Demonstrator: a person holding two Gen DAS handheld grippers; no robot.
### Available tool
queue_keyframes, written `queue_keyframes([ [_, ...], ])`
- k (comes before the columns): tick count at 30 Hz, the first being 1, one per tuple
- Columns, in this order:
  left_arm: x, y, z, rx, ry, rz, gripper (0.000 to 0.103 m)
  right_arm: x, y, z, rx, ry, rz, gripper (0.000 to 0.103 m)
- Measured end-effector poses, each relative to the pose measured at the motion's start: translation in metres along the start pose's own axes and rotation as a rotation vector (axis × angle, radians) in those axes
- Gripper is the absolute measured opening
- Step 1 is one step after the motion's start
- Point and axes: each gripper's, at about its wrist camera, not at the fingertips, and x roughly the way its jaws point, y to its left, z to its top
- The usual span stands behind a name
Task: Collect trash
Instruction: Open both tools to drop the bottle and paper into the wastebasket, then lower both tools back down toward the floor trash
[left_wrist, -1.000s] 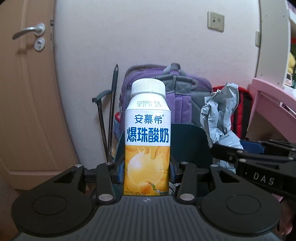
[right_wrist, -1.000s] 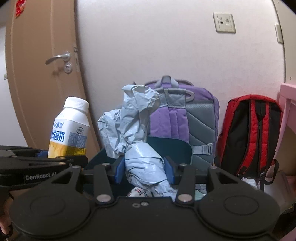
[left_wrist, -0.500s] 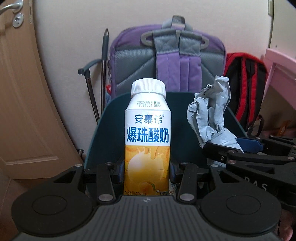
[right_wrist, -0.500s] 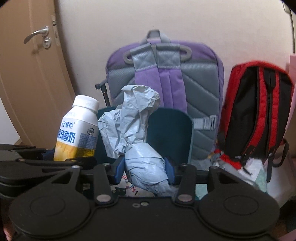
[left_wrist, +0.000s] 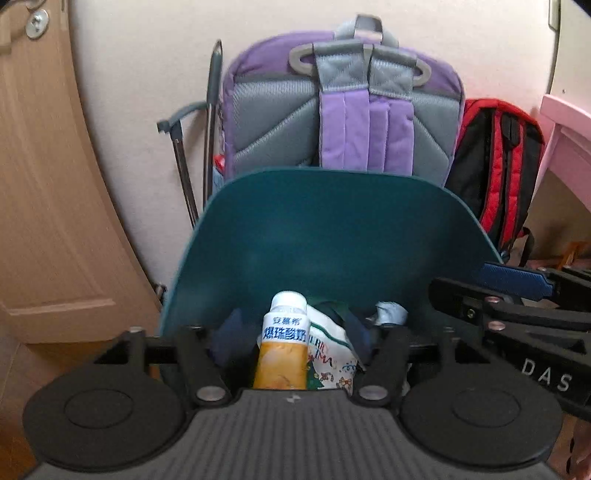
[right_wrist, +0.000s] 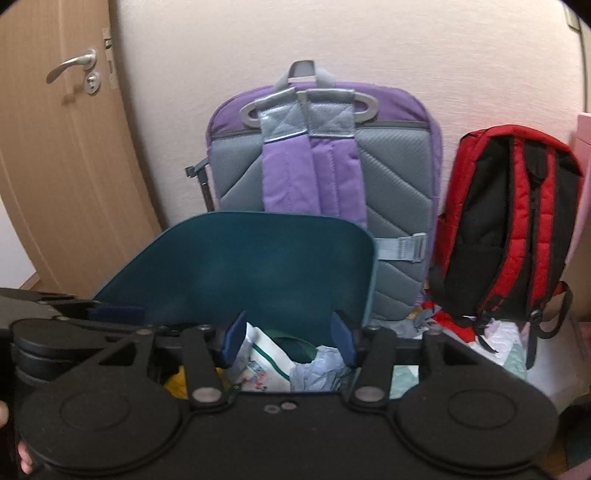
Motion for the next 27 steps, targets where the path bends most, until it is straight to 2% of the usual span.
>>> queue_keyframes([
  [6, -0.028, -0.001, 0.000, 0.003, -0.031, -0.009, 0.066, -0.023, 0.004, -0.002, -0.014, -0.014, 0.014, 0.052],
  [9, -0.047, -0.002, -0.001, 0.005, -0.051, -0.007, 0.071, -0.041, 0.008, -0.003, -0.017, -0.023, 0.030, 0.053],
  [14, -0.080, -0.001, -0.006, 0.009, -0.083, -0.013, 0.072, -0.072, 0.016, -0.003, -0.034, -0.045, 0.039, 0.054],
  [17, -0.100, 0.003, -0.011, 0.003, -0.101, -0.016, 0.077, -0.089, 0.020, -0.004, -0.038, -0.052, 0.046, 0.054],
  [23, -0.137, 0.009, -0.024, -0.005, -0.141, -0.016, 0.077, -0.118, 0.028, -0.008, -0.011, -0.060, 0.062, 0.054],
  [27, -0.157, 0.019, -0.037, -0.028, -0.161, -0.020, 0.086, -0.134, 0.038, -0.016, -0.039, -0.059, 0.072, 0.054],
])
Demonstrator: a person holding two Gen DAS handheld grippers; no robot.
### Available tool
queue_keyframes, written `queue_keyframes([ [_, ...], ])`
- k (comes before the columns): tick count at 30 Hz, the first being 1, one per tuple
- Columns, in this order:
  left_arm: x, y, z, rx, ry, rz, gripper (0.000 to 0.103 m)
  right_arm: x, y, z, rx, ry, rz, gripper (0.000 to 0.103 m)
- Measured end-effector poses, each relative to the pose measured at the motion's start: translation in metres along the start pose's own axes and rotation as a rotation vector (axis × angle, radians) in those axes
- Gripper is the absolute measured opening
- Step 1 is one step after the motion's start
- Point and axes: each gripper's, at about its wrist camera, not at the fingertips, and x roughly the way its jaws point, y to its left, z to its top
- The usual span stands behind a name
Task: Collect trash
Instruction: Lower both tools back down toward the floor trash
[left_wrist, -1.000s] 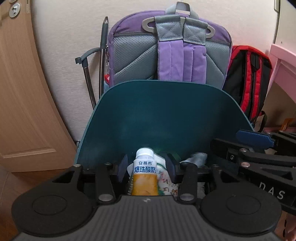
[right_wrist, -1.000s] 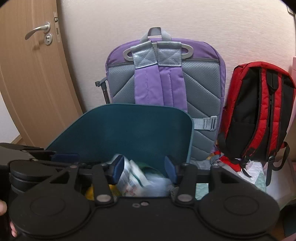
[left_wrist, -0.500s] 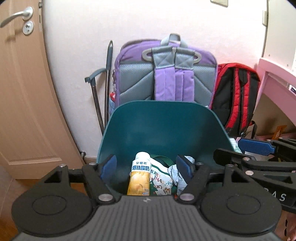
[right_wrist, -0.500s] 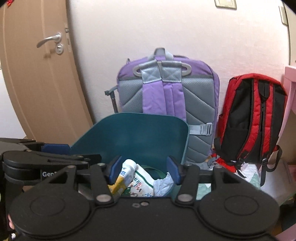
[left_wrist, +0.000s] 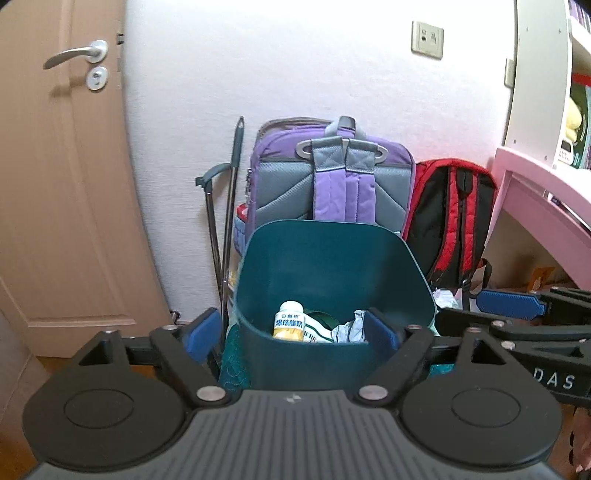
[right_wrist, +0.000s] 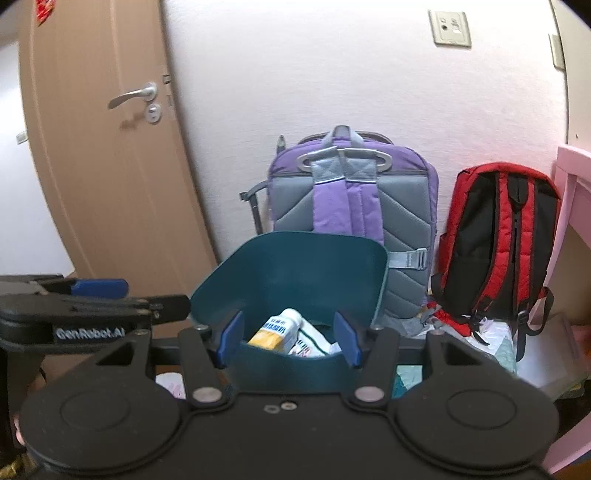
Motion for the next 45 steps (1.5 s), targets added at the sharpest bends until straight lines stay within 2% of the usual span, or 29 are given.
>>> queue_keyframes([
  [4, -0.018, 0.015, -0.017, -0.015, 0.002, -0.008, 0.088, -0.012, 0.014, -0.012, -0.039, 0.006, 0.026, 0.054],
  [6, -0.024, 0.025, -0.028, -0.026, 0.013, -0.004, 0.096, -0.015, 0.021, -0.020, -0.056, 0.015, 0.043, 0.054],
  [9, -0.030, 0.041, -0.048, -0.046, 0.014, 0.008, 0.100, -0.015, 0.032, -0.033, -0.088, 0.033, 0.069, 0.054],
  [15, -0.019, 0.080, -0.093, -0.114, 0.059, -0.011, 0.101, 0.006, 0.051, -0.066, -0.107, 0.099, 0.137, 0.055],
  [18, -0.003, 0.101, -0.118, -0.130, 0.060, 0.021, 0.103, 0.028, 0.062, -0.091, -0.130, 0.143, 0.168, 0.055],
  [23, 0.042, 0.144, -0.164, -0.169, 0.125, 0.066, 0.103, 0.081, 0.074, -0.147, -0.178, 0.227, 0.204, 0.055],
  [30, 0.117, 0.199, -0.237, -0.241, 0.245, 0.123, 0.103, 0.161, 0.080, -0.235, -0.220, 0.375, 0.179, 0.055],
  [35, 0.166, 0.223, -0.286, -0.225, 0.331, 0.179, 0.103, 0.209, 0.079, -0.294, -0.257, 0.476, 0.175, 0.055],
  [38, 0.192, 0.232, -0.315, -0.210, 0.377, 0.197, 0.103, 0.238, 0.079, -0.318, -0.266, 0.538, 0.179, 0.055],
  [45, 0.252, 0.259, -0.386, -0.259, 0.472, 0.241, 0.103, 0.306, 0.093, -0.372, -0.336, 0.674, 0.212, 0.055],
])
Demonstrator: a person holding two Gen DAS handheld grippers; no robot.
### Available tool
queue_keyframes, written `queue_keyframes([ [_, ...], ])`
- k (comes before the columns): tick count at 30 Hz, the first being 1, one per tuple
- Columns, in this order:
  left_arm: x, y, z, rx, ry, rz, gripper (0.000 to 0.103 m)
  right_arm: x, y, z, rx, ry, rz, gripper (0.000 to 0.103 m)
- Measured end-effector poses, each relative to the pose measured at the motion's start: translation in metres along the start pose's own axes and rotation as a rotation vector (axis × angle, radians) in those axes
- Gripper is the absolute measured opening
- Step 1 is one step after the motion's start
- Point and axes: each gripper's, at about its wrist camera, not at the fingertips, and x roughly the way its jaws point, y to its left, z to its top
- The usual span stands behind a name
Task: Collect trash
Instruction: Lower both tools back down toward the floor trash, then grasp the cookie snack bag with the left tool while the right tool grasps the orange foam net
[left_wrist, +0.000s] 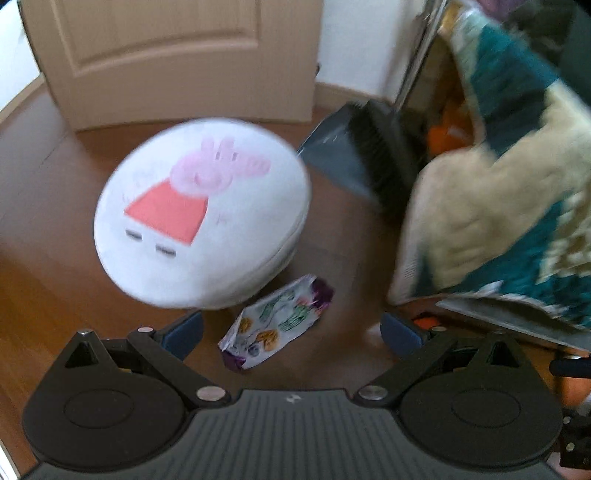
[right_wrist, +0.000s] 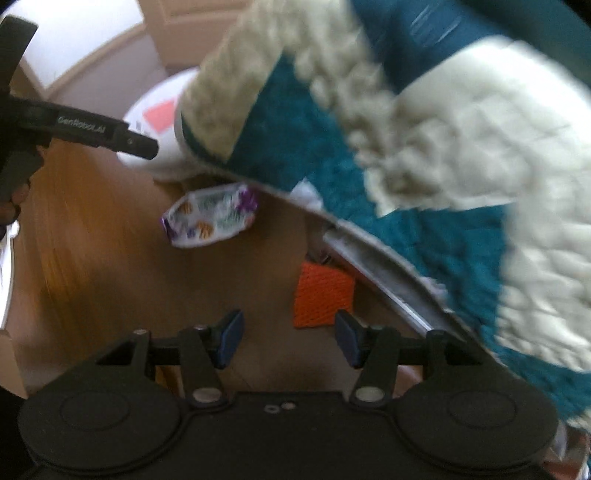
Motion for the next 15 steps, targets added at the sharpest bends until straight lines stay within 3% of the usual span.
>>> queue_keyframes([
  [9, 0.097, 0.025, -0.031, -0.060, 0.136, 0.041, 0.103, 0.111, 0.006, 0.001, 0.019, 0.156, 0.007, 0.055],
  [15, 0.145, 0.044, -0.046, -0.128, 0.187, 0.089, 0.102, 0.172, -0.002, -0.001, 0.056, 0.213, -0.056, 0.055],
])
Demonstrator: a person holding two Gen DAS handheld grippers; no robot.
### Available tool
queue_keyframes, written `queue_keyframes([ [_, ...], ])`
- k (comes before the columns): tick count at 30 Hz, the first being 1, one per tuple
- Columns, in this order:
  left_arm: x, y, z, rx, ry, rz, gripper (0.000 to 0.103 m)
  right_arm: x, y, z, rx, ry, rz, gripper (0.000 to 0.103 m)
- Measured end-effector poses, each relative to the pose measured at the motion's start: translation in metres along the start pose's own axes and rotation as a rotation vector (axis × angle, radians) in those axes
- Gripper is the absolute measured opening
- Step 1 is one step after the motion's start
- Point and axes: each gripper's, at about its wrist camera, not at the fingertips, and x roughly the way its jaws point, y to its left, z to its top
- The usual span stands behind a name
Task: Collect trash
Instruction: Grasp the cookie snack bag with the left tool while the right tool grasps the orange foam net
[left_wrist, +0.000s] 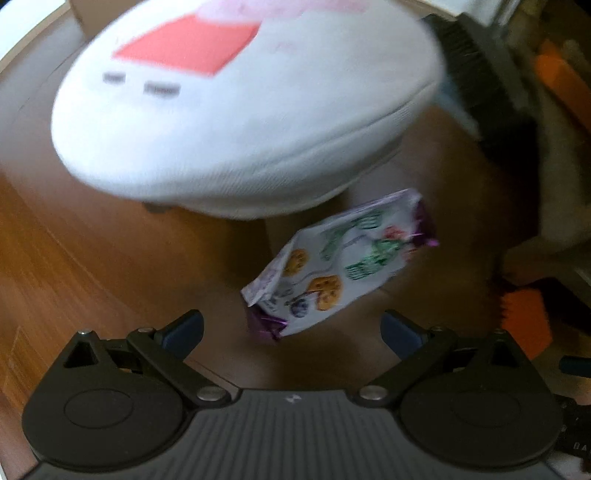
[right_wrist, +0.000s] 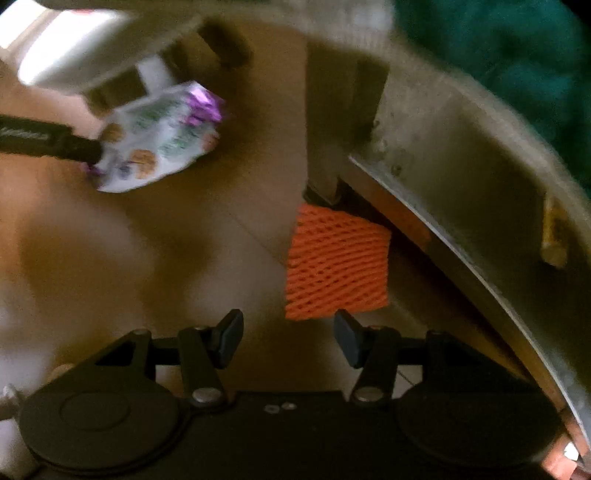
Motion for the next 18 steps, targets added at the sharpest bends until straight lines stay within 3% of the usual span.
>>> queue_keyframes([
  [7, 0.038, 0.014, -0.001, -0.111, 0.021, 0.030, 0.100, 0.039, -0.011, 0.013, 0.064, 0.025, -0.026, 0.055],
  [18, 0.063, 0.018, -0.001, -0.158, 0.073, 0.008, 0.040, 0.060, -0.010, 0.017, 0.043, 0.026, -0.044, 0.053],
])
